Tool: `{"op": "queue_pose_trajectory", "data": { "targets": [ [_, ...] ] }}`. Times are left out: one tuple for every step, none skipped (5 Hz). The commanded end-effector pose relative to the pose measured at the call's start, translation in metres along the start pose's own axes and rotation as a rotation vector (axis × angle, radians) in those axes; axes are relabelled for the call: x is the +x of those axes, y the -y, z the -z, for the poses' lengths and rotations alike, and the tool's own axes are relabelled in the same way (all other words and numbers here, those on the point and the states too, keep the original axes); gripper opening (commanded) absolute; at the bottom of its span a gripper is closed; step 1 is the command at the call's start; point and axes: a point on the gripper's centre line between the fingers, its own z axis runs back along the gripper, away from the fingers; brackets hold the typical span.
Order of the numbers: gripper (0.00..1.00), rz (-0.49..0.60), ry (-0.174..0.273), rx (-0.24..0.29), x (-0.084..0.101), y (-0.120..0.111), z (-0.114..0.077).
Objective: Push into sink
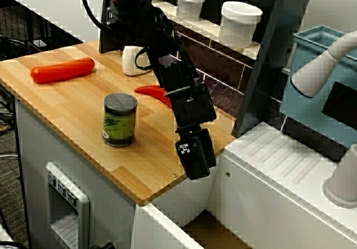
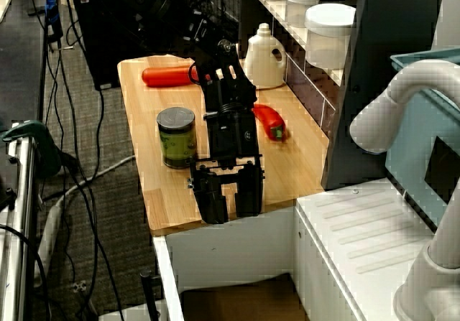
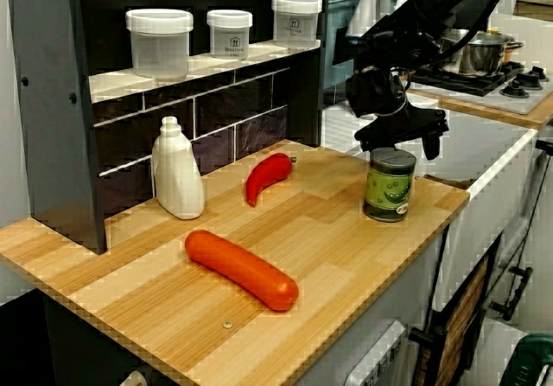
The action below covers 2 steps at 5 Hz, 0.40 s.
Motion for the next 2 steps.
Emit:
{"op": "queue_pose_trajectory", "data": {
  "targets": [
    [1.0,0.0,0.0,0.0,0.0,0.0,0.0],
    [1.0,0.007,0.015,-0.013,0.002,0.018,-0.019]
  ]
}}
